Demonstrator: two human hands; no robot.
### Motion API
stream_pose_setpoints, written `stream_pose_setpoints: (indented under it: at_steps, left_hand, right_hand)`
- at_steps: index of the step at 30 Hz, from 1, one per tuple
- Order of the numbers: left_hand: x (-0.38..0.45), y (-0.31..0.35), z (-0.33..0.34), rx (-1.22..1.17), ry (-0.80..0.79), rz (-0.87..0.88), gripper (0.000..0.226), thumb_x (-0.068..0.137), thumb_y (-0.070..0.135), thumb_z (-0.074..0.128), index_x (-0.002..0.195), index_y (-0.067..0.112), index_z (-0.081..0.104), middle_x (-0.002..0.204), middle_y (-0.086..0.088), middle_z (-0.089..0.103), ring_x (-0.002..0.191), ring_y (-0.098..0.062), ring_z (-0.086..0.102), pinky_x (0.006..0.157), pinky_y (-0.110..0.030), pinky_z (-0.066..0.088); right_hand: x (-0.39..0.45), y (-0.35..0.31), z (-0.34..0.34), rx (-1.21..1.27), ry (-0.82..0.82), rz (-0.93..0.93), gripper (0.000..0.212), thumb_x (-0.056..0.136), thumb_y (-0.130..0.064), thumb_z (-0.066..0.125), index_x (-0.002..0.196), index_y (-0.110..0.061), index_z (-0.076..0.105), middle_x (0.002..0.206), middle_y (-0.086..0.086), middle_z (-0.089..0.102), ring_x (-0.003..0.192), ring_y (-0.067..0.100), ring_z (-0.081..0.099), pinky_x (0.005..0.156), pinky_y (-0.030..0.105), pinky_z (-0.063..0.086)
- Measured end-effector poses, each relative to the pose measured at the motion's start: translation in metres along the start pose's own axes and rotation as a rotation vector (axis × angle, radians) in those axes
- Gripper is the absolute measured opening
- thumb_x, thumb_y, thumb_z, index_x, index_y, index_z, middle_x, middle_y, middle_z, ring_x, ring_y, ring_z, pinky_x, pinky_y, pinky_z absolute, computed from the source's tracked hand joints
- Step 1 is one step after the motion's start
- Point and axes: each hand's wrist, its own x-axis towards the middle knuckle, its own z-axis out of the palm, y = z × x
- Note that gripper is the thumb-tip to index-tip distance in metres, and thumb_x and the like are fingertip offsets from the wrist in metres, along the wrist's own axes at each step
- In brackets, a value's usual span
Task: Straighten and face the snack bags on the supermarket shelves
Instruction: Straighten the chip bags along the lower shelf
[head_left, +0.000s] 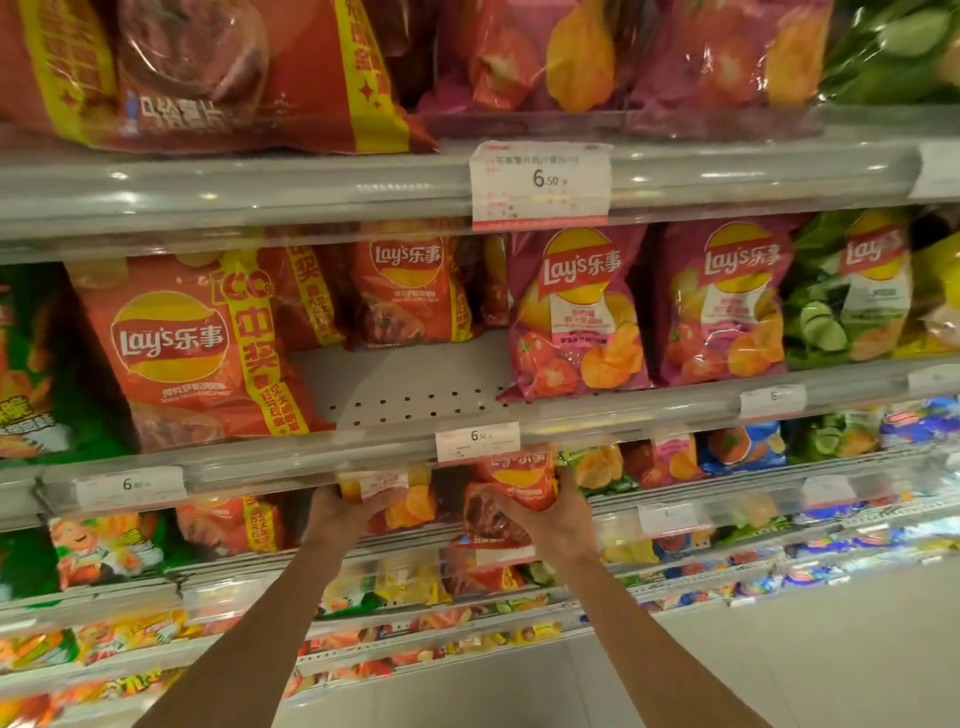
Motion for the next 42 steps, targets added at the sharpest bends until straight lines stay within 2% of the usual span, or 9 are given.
stream_pose_setpoints:
  at_steps: [6,10,14,24,29,33,37,40,42]
  left_hand:
    - [-0.015,0.009,0.067,0.065,-0.048,0.075,0.075,0.059,0.013,0.094,0.125,0.005,0.06,0.131,-0.014,0.064,0.125,-0.028,0.058,0.11,-0.045,0.043]
    - [-0.023,0.013,0.102,0.08,-0.097,0.074,0.046,0.063,0.002,0.09,0.093,0.021,0.061,0.114,-0.008,0.068,0.099,-0.016,0.065,0.072,-0.004,0.049]
    - [-0.025,0.014,0.122,0.187,-0.122,0.116,0.058,0.064,0.013,0.092,0.105,0.025,0.052,0.111,0.002,0.06,0.103,-0.013,0.054,0.092,-0.022,0.039]
    - [-0.018,0.011,0.111,0.367,-0.335,0.067,0.057,0.069,0.012,0.089,0.117,0.014,0.06,0.118,-0.005,0.068,0.109,-0.021,0.064,0.098,-0.03,0.048]
    - [-0.048,-0.008,0.052,0.623,-0.179,0.352,0.034,0.081,0.026,0.078,0.113,0.023,0.067,0.108,0.006,0.069,0.101,-0.017,0.066,0.091,-0.033,0.054]
    - [-0.072,-0.042,-0.017,0.96,-0.016,0.59,0.058,0.072,0.017,0.085,0.126,0.014,0.063,0.121,-0.007,0.066,0.109,-0.031,0.064,0.095,-0.04,0.053]
    - [-0.085,-0.063,-0.075,1.188,-0.049,0.522,0.075,0.09,0.034,0.065,0.153,0.01,0.032,0.16,-0.012,0.028,0.148,-0.033,0.025,0.121,-0.042,0.016]
    - [-0.083,-0.07,-0.105,1.317,-0.069,0.455,0.077,0.1,0.043,0.044,0.158,0.013,0.005,0.166,-0.009,-0.006,0.153,-0.028,-0.007,0.121,-0.039,-0.008]
    - [-0.081,-0.07,-0.119,1.401,-0.108,0.422,0.077,0.101,0.046,0.039,0.159,0.014,-0.002,0.165,-0.005,-0.017,0.152,-0.024,-0.017,0.116,-0.036,-0.022]
  right_hand:
    - [-0.012,0.035,-0.05,0.075,0.034,0.052,0.078,0.06,-0.06,0.089,0.122,-0.033,0.051,0.099,-0.017,0.066,0.086,-0.003,0.062,0.064,0.008,0.046]
    - [-0.02,0.053,-0.075,0.161,0.09,0.11,0.072,0.061,-0.049,0.092,0.118,-0.03,0.052,0.102,-0.011,0.067,0.09,0.004,0.065,0.065,0.013,0.05]
    - [-0.025,0.069,-0.09,0.185,0.102,0.165,0.071,0.067,-0.041,0.092,0.123,-0.026,0.052,0.107,-0.003,0.067,0.094,0.015,0.065,0.081,0.033,0.056]
    - [-0.052,0.06,-0.07,0.21,0.008,0.094,0.071,0.056,-0.046,0.096,0.112,-0.034,0.054,0.097,-0.016,0.071,0.084,-0.003,0.068,0.064,0.018,0.056]
    - [-0.07,0.035,-0.023,0.179,-0.149,0.046,0.075,0.051,-0.052,0.097,0.11,-0.034,0.054,0.095,-0.017,0.073,0.085,-0.005,0.068,0.07,0.02,0.058]
    - [-0.079,0.005,0.02,0.157,-0.281,0.007,0.089,0.044,-0.071,0.091,0.118,-0.043,0.048,0.108,-0.021,0.067,0.092,-0.008,0.065,0.073,0.01,0.052]
    - [-0.076,-0.027,0.062,0.134,-0.335,-0.047,0.095,0.051,-0.069,0.086,0.13,-0.036,0.045,0.108,-0.022,0.065,0.094,-0.008,0.061,0.075,0.006,0.05]
    - [-0.066,-0.046,0.096,0.12,-0.326,-0.065,0.082,0.06,-0.059,0.09,0.127,-0.034,0.049,0.111,-0.017,0.067,0.099,0.0,0.064,0.09,0.021,0.054]
    - [-0.059,-0.058,0.117,0.105,-0.293,-0.084,0.07,0.06,-0.06,0.088,0.115,-0.041,0.049,0.101,-0.025,0.065,0.091,-0.007,0.061,0.079,0.009,0.049]
